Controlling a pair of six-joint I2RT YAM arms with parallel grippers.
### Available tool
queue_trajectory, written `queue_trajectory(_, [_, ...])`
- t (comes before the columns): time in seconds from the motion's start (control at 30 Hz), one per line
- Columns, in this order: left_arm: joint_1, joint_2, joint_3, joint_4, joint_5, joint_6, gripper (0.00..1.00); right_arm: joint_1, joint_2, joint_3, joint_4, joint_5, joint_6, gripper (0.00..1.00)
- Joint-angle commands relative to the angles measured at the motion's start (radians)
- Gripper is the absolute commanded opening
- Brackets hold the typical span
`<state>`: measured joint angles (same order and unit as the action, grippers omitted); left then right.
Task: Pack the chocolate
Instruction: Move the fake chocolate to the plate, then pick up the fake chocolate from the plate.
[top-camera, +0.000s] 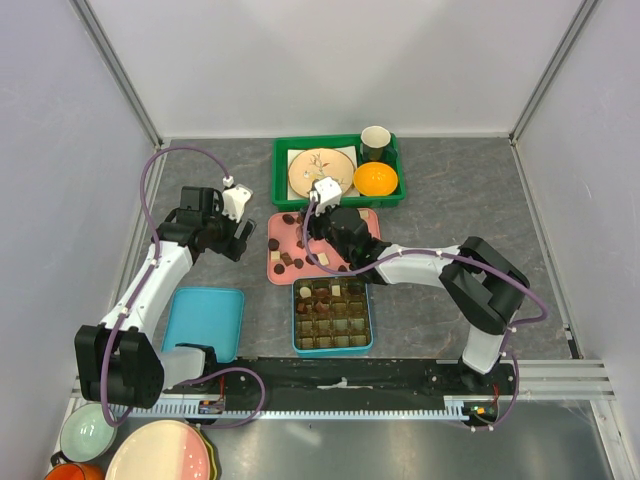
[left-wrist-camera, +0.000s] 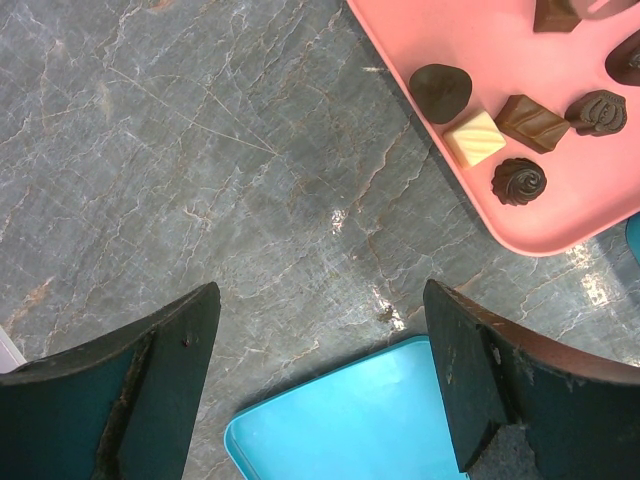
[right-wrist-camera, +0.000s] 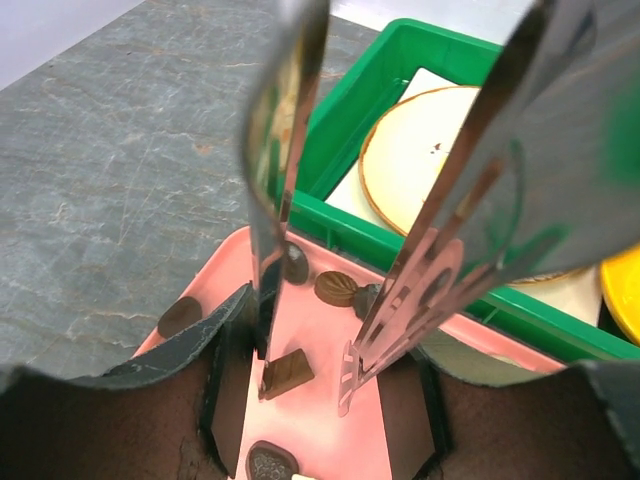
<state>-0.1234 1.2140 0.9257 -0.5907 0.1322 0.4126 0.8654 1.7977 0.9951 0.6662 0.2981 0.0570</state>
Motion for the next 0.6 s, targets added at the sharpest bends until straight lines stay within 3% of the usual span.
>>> queue_trajectory(0.0, [0.008,-0.025,-0.005,0.023,-0.002,0.026,0.89,0.001,-0.046,0.020,0.032,-0.057,0.012,0.56])
queue_trajectory(0.57, [0.008,-0.041,-0.014,0.025,0.003,0.022,0.89,0.003,-0.055,0.008,0.056,-0.096,0.014,0.56])
